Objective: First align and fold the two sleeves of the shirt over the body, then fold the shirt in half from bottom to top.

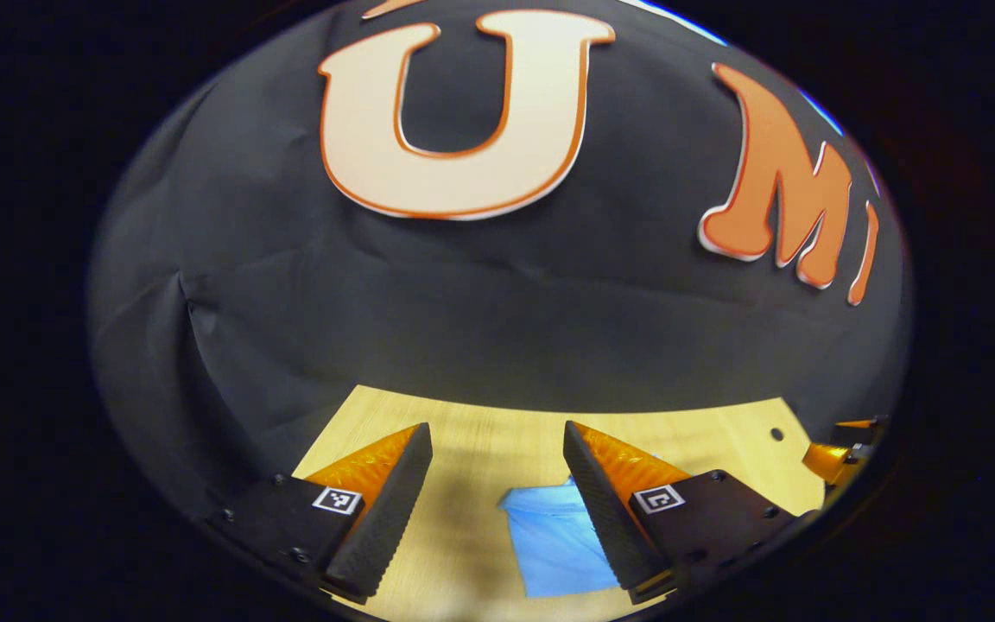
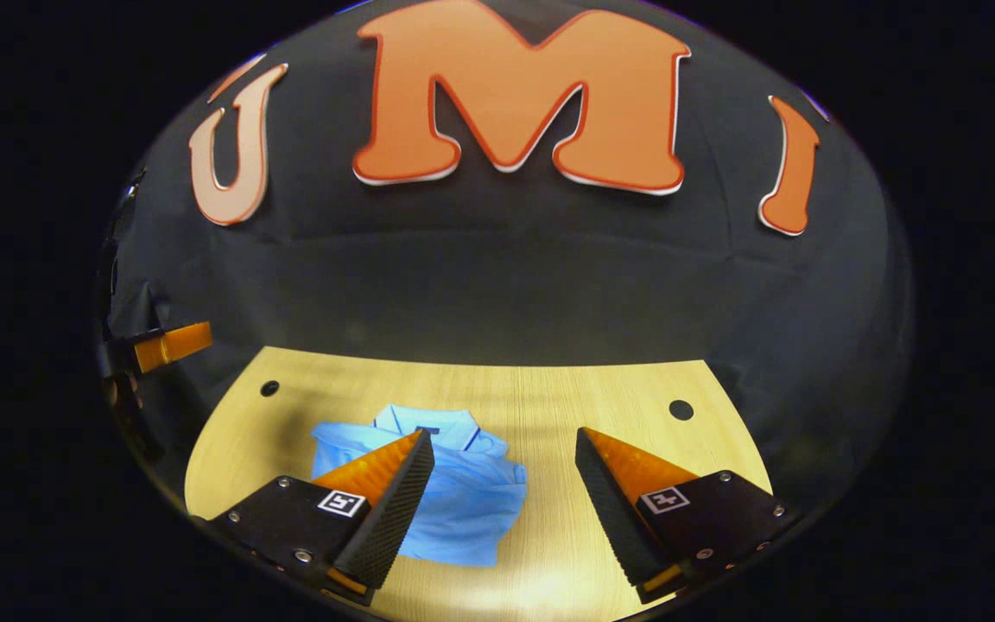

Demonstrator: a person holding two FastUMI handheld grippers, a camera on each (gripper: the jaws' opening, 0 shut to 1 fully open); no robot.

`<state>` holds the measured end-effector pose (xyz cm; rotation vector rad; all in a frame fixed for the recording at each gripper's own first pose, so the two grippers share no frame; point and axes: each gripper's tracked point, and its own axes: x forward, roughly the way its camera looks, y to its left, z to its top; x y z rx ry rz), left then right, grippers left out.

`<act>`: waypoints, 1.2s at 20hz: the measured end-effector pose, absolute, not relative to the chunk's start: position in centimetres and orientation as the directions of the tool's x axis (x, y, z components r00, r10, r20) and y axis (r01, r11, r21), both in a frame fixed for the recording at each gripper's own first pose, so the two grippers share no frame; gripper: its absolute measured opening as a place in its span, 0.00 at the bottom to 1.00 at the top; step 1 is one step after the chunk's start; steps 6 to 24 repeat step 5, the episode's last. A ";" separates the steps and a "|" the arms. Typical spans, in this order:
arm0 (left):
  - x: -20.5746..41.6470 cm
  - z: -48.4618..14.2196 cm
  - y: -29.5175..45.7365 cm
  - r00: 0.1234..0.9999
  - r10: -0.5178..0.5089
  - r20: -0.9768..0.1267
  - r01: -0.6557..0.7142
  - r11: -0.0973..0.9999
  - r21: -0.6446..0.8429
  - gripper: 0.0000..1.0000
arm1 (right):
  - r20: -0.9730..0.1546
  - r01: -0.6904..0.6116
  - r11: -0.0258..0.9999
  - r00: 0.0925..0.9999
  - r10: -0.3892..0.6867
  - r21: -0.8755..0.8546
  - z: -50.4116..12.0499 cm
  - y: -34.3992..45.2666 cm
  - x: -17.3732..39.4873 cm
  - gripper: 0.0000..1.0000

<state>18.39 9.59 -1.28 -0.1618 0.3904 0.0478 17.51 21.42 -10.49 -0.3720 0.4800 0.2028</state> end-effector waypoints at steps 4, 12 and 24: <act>13.9 1.6 9.5 0.947 0.022 -0.321 -0.056 0.994 -0.098 0.98 | -0.415 -0.279 0.917 0.898 0.143 -0.287 -7.1 20.5 13.7 1.00; 13.0 2.0 9.6 0.952 0.030 -0.306 -0.057 0.995 -0.081 0.98 | -0.400 -0.280 0.917 0.904 0.152 -0.285 -6.4 20.2 12.8 0.99; 13.0 2.0 9.6 0.952 0.030 -0.306 -0.057 0.995 -0.081 0.98 | -0.400 -0.280 0.917 0.904 0.152 -0.285 -6.4 20.2 12.8 0.99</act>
